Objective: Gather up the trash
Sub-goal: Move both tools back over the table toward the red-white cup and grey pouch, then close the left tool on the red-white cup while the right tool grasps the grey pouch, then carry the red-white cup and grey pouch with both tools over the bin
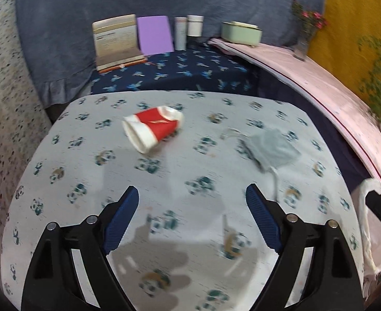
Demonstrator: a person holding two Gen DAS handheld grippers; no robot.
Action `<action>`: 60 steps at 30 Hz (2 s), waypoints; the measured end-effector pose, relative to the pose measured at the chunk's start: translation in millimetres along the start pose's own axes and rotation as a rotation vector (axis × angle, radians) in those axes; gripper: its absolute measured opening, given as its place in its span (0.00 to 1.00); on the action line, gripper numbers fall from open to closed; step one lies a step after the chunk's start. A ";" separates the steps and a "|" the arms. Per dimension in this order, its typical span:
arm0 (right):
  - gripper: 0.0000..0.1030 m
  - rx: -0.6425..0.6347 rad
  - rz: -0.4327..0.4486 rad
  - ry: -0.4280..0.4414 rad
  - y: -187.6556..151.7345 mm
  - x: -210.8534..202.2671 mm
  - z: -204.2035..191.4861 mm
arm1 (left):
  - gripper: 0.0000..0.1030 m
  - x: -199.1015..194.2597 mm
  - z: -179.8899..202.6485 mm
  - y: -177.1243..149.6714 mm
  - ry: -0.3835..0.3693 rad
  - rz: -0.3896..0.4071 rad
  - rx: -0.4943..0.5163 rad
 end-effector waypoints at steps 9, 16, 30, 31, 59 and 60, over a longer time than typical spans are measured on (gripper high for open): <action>0.53 -0.070 -0.054 0.057 17.4 68.1 -56.1 | 0.78 41.6 -48.1 34.5 0.035 0.009 -0.115; 0.53 -0.118 -0.087 0.063 30.0 121.4 -76.1 | 0.78 78.7 -65.0 49.7 0.042 -0.001 -0.193; 0.23 -0.199 -0.153 0.002 22.2 163.7 -79.2 | 0.07 100.9 -42.7 40.2 0.010 -0.051 -0.126; 0.18 -0.198 -0.156 -0.003 20.9 162.0 -77.4 | 0.07 98.7 -40.0 38.0 0.006 -0.051 -0.113; 0.11 -0.043 -0.045 -0.019 -20.7 -0.3 -14.8 | 0.06 -35.5 70.0 -64.0 -0.180 -0.093 0.107; 0.11 -0.038 -0.038 -0.023 -21.8 -7.0 -10.9 | 0.06 -40.5 75.9 -67.7 -0.188 -0.093 0.117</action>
Point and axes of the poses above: each gripper's, at about its wrist camera, not at the fingertips, and x roughly the way its jaws point, z to its right, y to its top, the point moved 6 cm from there along x, roughly the way its jaws point, and after that the axes turned 14 degrees about -x, right-handed, at the moved point
